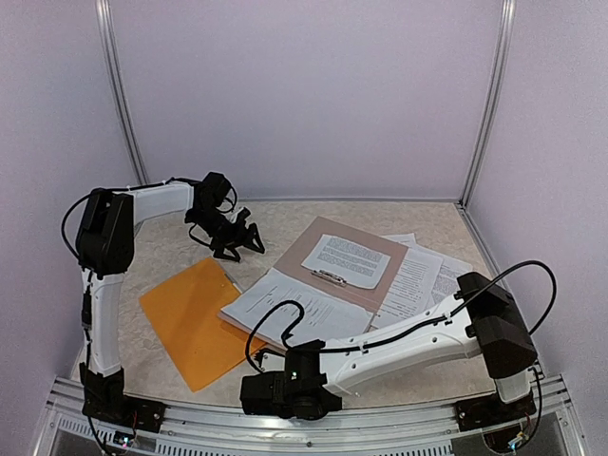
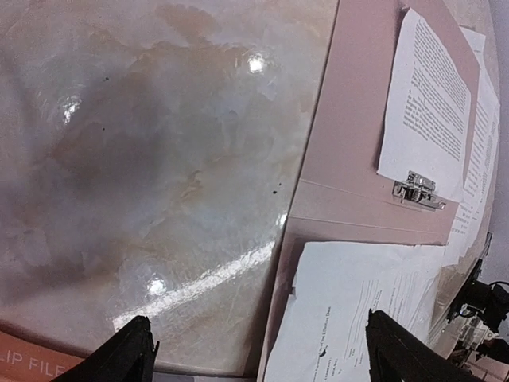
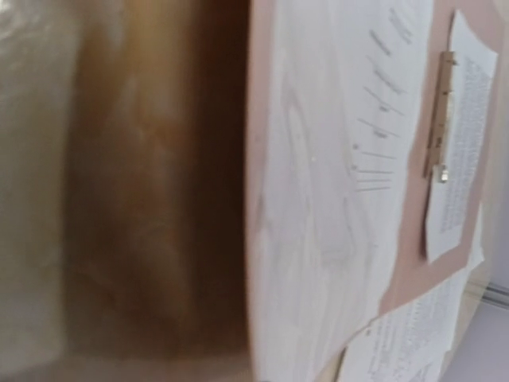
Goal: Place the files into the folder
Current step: Pick up the folder with some files from the center of the board, then close the folder with files at the center of the board.
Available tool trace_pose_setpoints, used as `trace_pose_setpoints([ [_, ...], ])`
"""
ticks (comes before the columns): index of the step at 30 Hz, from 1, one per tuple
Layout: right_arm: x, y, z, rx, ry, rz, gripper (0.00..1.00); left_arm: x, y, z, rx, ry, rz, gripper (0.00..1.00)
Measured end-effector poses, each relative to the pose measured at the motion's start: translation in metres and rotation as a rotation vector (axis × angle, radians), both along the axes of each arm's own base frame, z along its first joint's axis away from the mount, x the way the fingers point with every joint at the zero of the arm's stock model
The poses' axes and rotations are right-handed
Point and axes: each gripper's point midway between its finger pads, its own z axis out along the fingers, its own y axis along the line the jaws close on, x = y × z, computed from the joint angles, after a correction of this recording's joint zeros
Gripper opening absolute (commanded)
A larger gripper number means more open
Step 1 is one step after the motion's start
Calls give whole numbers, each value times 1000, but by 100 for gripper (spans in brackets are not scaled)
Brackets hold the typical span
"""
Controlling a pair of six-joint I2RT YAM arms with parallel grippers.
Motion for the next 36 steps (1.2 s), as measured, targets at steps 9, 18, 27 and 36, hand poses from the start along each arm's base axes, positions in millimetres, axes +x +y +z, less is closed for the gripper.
trace_pose_setpoints([
  [9,5,10,59,119,23,13,0,2,38,18,9,-31,114,92],
  [18,32,25,151,405,120,-4,0,14,80,32,7,-80,266,92],
  [27,104,7,207,649,226,-97,0,13,126,28,37,-82,415,93],
  [36,169,-7,186,711,342,-156,0,9,136,36,80,-131,449,95],
])
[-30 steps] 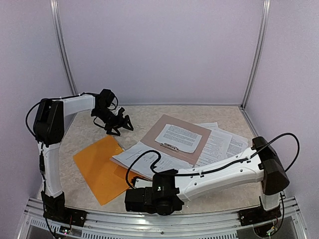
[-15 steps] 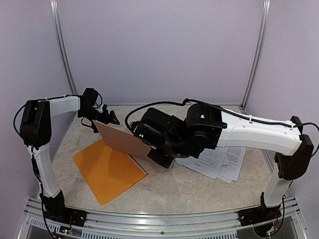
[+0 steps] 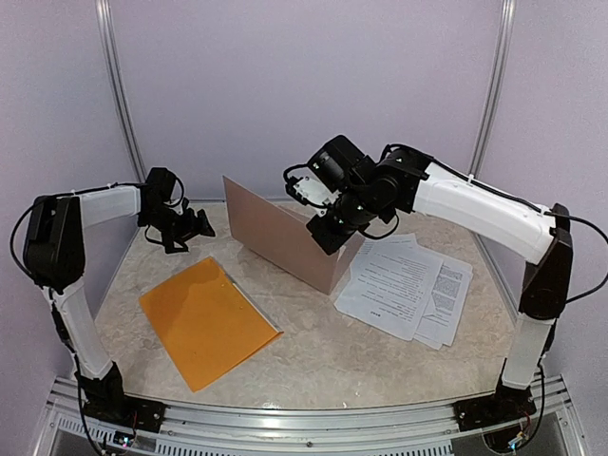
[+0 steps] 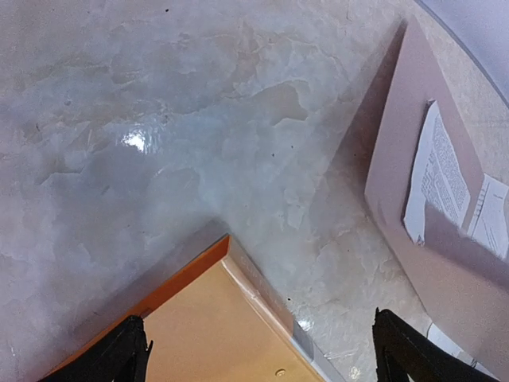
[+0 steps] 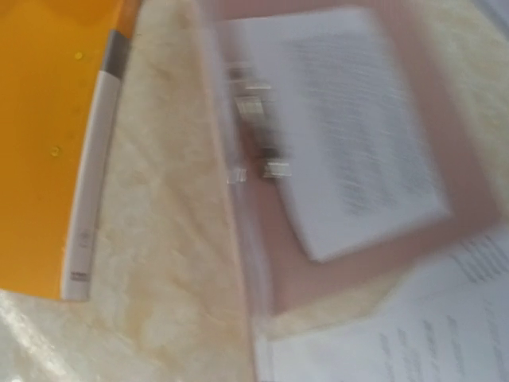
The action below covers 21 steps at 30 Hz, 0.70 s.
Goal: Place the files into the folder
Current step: Close the folder with files at the center of the board.
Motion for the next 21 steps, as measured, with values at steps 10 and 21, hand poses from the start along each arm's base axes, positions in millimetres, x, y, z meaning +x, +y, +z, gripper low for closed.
trace_pose_setpoints([
  [10,53,17,-28,76,108,52,0,-2,22,3,75,-19,73,96],
  [21,80,36,-6,298,169,91,0,-12,22,10,55,-36,87,96],
])
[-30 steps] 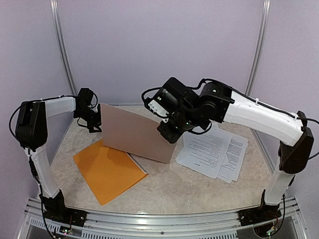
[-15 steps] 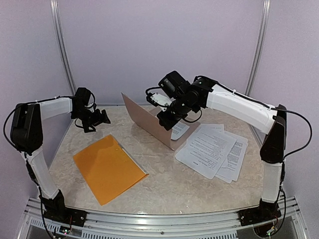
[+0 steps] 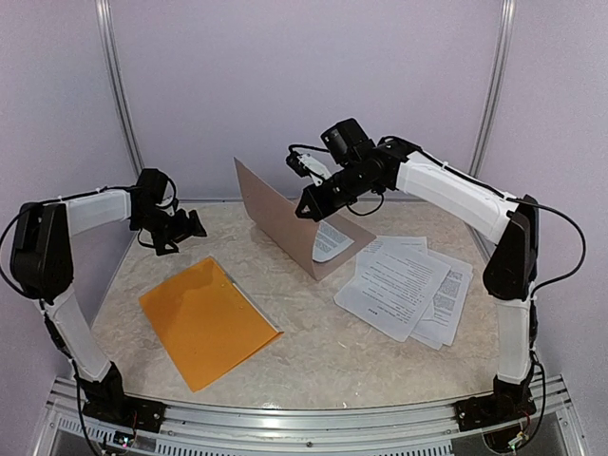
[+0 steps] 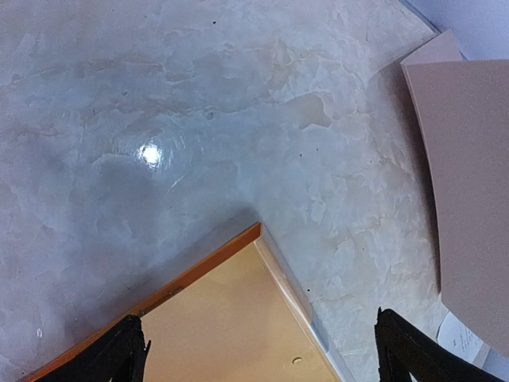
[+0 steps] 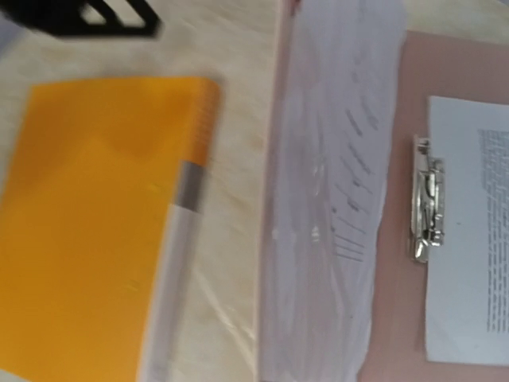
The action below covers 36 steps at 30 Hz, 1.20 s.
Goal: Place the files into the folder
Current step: Close the folder with files at the center of the board.
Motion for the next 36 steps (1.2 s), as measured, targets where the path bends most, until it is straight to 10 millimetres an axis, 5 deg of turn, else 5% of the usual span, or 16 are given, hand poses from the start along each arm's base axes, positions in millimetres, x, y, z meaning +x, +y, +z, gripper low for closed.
trace_pose_setpoints([
  [8,-24,38,-10,186,134,60,0,-14,3,16,-4,-42,11,97],
  [15,-25,47,-3,281,194,47,0,-20,4,21,-6,-60,23,96],
  [26,16,20,25,343,172,-9,0,-25,-7,18,8,-52,-1,97],
  [36,63,-14,-24,328,243,-86,0,-32,-22,15,27,-41,-35,97],
])
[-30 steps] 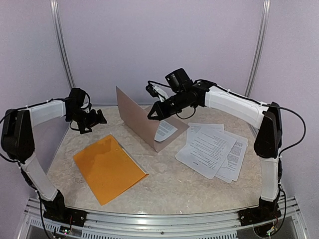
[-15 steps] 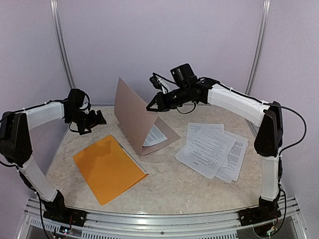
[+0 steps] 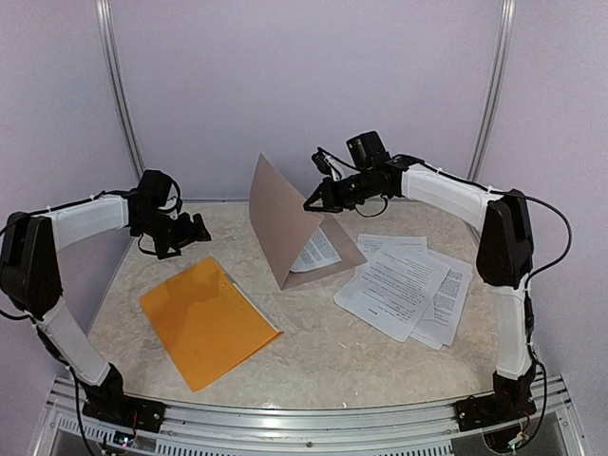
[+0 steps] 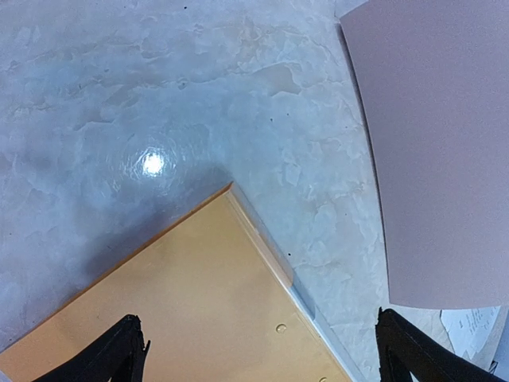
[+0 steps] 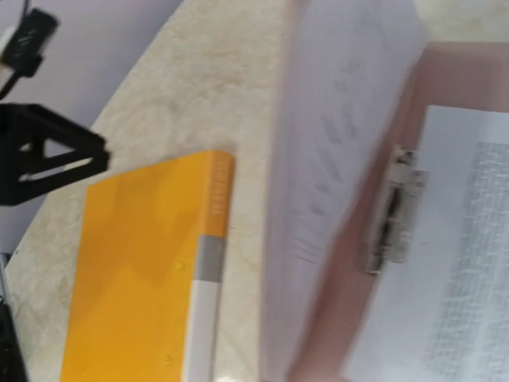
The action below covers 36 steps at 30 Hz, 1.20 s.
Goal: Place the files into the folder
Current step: Close the folder with files at the center of the board.
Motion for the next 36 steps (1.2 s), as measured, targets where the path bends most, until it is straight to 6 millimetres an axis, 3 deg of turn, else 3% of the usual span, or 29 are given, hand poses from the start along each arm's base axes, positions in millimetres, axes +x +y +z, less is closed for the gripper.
trace_pose_setpoints([
  [7,22,-22,-22,9,26,-31,0,-4,-10,0,7,5,-25,97],
  [15,35,-55,-61,-29,77,-85,2,-7,-25,0,9,6,-60,97],
  [20,48,-67,-94,-63,93,-100,7,-6,-32,2,8,2,-76,97],
  [22,53,-70,-117,-97,102,-106,9,-6,-34,0,10,5,-80,97],
  [25,60,-76,-157,-161,127,-123,17,-8,-37,-1,12,7,-88,97],
  [28,60,-82,-192,-218,152,-126,30,-9,-41,-1,12,7,-97,97],
  [32,70,-84,-188,-234,94,-134,49,-10,-43,-1,14,7,-104,97],
  [36,67,-92,-185,-260,60,-151,58,-10,-43,-1,18,7,-102,97],
])
